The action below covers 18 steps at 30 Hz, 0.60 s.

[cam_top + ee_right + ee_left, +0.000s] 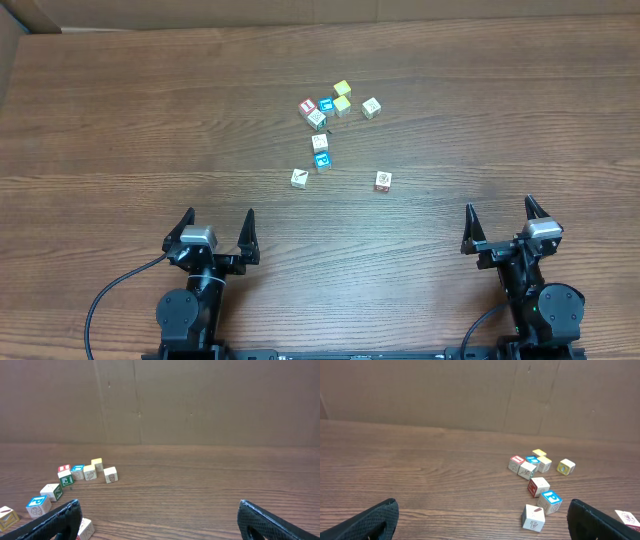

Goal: Flip 3 blocks

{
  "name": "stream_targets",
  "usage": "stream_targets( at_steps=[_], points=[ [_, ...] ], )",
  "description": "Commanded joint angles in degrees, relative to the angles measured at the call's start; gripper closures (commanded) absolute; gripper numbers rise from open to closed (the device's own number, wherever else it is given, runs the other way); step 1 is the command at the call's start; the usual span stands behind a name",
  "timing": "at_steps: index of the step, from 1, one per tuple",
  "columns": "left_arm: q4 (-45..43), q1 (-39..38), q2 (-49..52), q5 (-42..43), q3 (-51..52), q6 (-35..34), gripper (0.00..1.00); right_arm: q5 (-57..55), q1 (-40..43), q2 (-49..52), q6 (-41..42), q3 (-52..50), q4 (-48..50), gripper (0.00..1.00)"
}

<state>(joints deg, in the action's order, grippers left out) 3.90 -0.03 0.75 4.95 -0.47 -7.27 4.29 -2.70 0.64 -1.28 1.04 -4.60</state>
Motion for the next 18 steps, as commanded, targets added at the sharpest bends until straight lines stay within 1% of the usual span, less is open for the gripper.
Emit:
stream_targets(
  at_steps=[1,6,10,18],
  points=[
    [0.2,-0.3,-0.5,0.0,0.2,0.9,0.00,0.3,0.2,-0.4,0.0,-0.6,0.2,0.00],
    [0.2,-0.3,-0.5,0.0,0.2,0.9,0.00,0.4,0.2,-0.4,0.2,-0.6,0.2,0.00],
    [0.2,-0.3,-0.5,0.0,0.2,0.9,0.00,0.3,0.2,-0.4,4.3,-0.6,0.2,0.00],
    [0.2,-0.3,-0.5,0.0,0.2,0.9,0.00,0.3,0.2,-0.4,4.5,1.5,-1.2,0.00]
  ],
)
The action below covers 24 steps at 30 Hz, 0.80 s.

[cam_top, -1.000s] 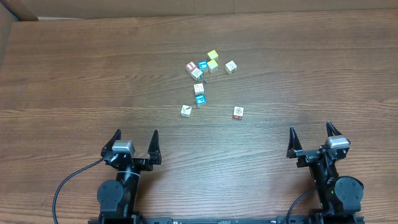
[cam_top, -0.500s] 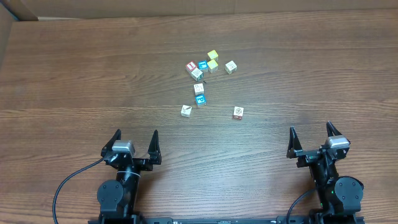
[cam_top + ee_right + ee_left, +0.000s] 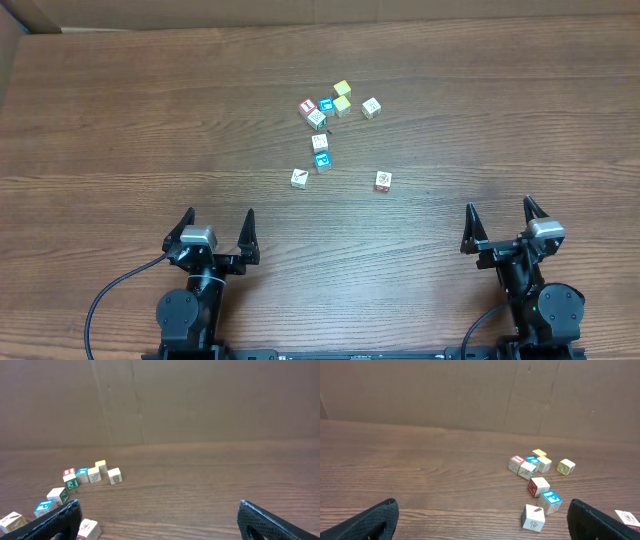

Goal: Flip 3 blocks

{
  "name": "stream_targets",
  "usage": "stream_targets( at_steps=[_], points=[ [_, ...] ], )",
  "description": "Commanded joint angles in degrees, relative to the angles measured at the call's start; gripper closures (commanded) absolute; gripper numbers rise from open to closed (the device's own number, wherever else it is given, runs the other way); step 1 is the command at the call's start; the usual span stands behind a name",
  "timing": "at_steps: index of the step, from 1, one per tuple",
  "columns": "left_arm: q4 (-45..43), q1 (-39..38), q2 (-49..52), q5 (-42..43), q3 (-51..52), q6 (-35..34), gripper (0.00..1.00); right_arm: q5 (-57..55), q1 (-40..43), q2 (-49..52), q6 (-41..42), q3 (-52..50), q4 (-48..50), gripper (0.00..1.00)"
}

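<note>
Several small lettered wooden blocks lie on the table. A tight cluster [image 3: 330, 105] sits far from me, with a white block [image 3: 320, 142] and a blue block [image 3: 322, 160] just below it. A white block [image 3: 299, 178] and a red-edged block [image 3: 383, 181] lie nearest. My left gripper [image 3: 218, 214] is open near the front edge, well short of the blocks; its view shows the white block [image 3: 534, 517] and the blue block [image 3: 550, 501] ahead on the right. My right gripper [image 3: 499, 206] is open too, with the red-edged block [image 3: 88, 530] beside its left finger.
The brown wooden table [image 3: 120, 120] is ringed by cardboard walls [image 3: 445, 390] at the back. A cardboard edge shows at the table's far left corner [image 3: 10, 40].
The right wrist view has shifted a little: the blocks now sit slightly further right and lower in it, so the right gripper has turned a touch. The left arm and the blocks have not moved.
</note>
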<state>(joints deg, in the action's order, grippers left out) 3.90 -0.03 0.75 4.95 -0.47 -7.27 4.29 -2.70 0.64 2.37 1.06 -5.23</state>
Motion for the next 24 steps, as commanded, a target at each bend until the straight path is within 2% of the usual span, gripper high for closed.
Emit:
stream_targets(
  at_steps=[1,8,13,20,22,24],
  points=[
    [0.2,-0.3,-0.5,0.0,0.2,0.9,0.00,0.4,0.2,-0.4,0.9,2.5,-1.1,0.00],
    [0.2,-0.3,-0.5,0.0,0.2,0.9,0.00,0.5,0.2,0.9,0.9,14.6,-12.0,0.00],
    [0.2,-0.3,-0.5,0.0,0.2,0.9,0.00,0.6,0.2,8.6,0.9,28.1,-18.1,0.00],
    [0.2,-0.3,-0.5,0.0,0.2,0.9,0.00,3.5,0.2,31.1,0.9,56.3,-34.3,0.00],
    [0.2,-0.3,-0.5,0.0,0.2,0.9,0.00,5.4,0.2,42.8,0.8,69.8,-44.8,0.00],
    [0.2,-0.3,-0.5,0.0,0.2,0.9,0.00,6.6,0.2,50.0,0.8,78.2,-52.5,0.00]
  ],
)
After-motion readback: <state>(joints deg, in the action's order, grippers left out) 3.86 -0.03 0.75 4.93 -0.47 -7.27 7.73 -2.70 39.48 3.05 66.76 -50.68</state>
